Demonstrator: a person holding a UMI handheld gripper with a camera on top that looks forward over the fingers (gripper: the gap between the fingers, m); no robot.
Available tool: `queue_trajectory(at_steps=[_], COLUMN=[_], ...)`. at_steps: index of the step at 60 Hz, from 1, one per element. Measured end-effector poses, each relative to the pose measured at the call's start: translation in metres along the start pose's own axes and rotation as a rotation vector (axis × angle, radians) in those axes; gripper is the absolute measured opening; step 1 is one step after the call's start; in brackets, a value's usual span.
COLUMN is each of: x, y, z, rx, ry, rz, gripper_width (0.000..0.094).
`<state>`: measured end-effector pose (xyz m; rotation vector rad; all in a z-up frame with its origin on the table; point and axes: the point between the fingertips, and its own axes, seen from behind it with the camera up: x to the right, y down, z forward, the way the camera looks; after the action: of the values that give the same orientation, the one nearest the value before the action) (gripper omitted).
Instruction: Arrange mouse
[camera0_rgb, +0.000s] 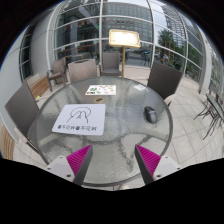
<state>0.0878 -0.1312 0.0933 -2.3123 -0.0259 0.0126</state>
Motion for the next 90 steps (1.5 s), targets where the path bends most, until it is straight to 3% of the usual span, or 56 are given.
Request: queue_trajectory(at_steps=[14, 26, 46, 49, 54, 61, 69, 74, 79, 90], x=[0.123, 0.187, 0.212, 0.211, 0.208, 0.208, 0.206, 0.204, 0.199, 0.113], y=[0.021, -0.018, -0.081, -0.082, -0.079, -0.080, -0.077, -0.080, -0.123, -0.263], z=[0.065, 0.145, 0.238, 0.243, 0.249, 0.249, 0.249, 0.244, 0.218, 0.123], rx=[-0.090, -0.084, -0.075, -0.087, -0.101, -0.099, -0.129, -0.168, -0.104, 0.142], ry=[0.123, 0.140, 0.127, 0.125, 0.106, 0.104, 0.098, 0.112, 0.147, 0.159], rz=[0.049, 0.041, 0.056, 0.068, 0.082, 0.066, 0.067, 0.097, 0.107, 0.108], gripper_width=[0.0849, 0.0845, 0.0856, 0.0784, 0.0484, 0.0427, 0.0279, 0.0279, 0.0279, 0.0281])
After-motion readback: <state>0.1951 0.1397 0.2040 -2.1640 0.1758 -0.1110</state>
